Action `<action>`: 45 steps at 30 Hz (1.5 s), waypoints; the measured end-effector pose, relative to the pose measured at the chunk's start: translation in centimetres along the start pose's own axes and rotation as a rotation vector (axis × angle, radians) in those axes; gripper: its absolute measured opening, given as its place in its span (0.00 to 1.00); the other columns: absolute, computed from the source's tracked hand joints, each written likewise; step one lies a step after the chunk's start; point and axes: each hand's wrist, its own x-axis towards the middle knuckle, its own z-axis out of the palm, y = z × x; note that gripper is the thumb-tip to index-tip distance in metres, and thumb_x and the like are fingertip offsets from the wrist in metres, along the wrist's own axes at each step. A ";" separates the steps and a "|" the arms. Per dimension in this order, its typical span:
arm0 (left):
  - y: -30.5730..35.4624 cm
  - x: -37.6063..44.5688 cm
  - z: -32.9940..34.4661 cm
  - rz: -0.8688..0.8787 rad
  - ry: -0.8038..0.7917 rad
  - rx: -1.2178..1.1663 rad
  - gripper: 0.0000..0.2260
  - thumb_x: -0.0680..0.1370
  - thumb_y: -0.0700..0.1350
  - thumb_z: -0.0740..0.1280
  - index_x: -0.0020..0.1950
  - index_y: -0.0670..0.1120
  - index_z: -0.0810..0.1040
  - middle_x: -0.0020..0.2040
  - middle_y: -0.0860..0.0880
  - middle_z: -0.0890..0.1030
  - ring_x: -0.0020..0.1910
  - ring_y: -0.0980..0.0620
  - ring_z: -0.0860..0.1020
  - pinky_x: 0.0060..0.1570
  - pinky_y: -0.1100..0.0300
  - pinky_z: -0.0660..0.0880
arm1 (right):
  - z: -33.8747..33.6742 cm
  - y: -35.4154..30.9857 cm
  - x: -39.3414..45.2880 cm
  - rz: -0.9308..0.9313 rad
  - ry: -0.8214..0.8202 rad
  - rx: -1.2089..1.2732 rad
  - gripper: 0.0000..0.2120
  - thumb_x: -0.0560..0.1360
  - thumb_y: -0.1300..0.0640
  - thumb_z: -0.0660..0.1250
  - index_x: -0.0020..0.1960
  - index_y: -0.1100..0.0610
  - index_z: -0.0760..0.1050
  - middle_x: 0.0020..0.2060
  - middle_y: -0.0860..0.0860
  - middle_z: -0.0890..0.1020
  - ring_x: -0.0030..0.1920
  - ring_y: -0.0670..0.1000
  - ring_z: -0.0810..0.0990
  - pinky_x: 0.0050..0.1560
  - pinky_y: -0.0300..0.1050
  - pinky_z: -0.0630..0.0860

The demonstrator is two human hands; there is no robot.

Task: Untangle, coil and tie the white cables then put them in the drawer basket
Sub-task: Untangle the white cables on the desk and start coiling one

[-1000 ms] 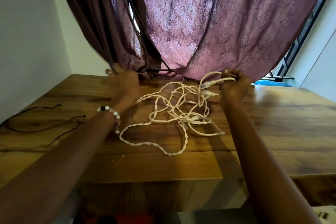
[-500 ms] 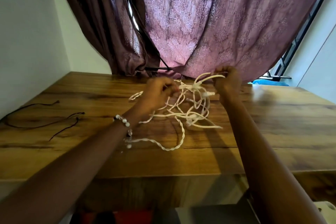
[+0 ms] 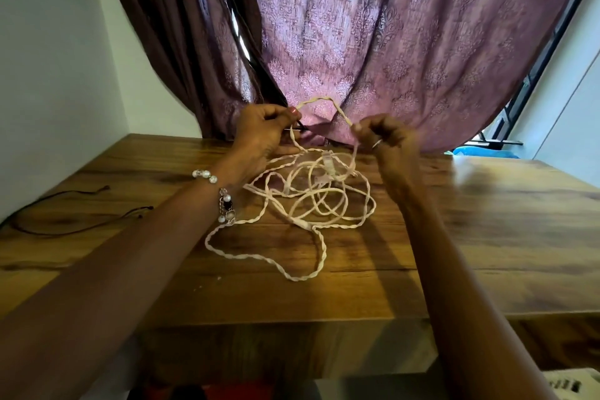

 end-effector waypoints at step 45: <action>-8.1 1.0 -8.8 -0.458 0.328 0.332 0.01 0.75 0.37 0.67 0.44 0.42 0.76 0.44 0.40 0.79 0.37 0.44 0.78 0.26 0.52 0.78 | -0.9 -0.5 4.7 0.104 0.357 -0.040 0.13 0.81 0.59 0.59 0.39 0.54 0.75 0.28 0.49 0.70 0.25 0.40 0.66 0.28 0.36 0.61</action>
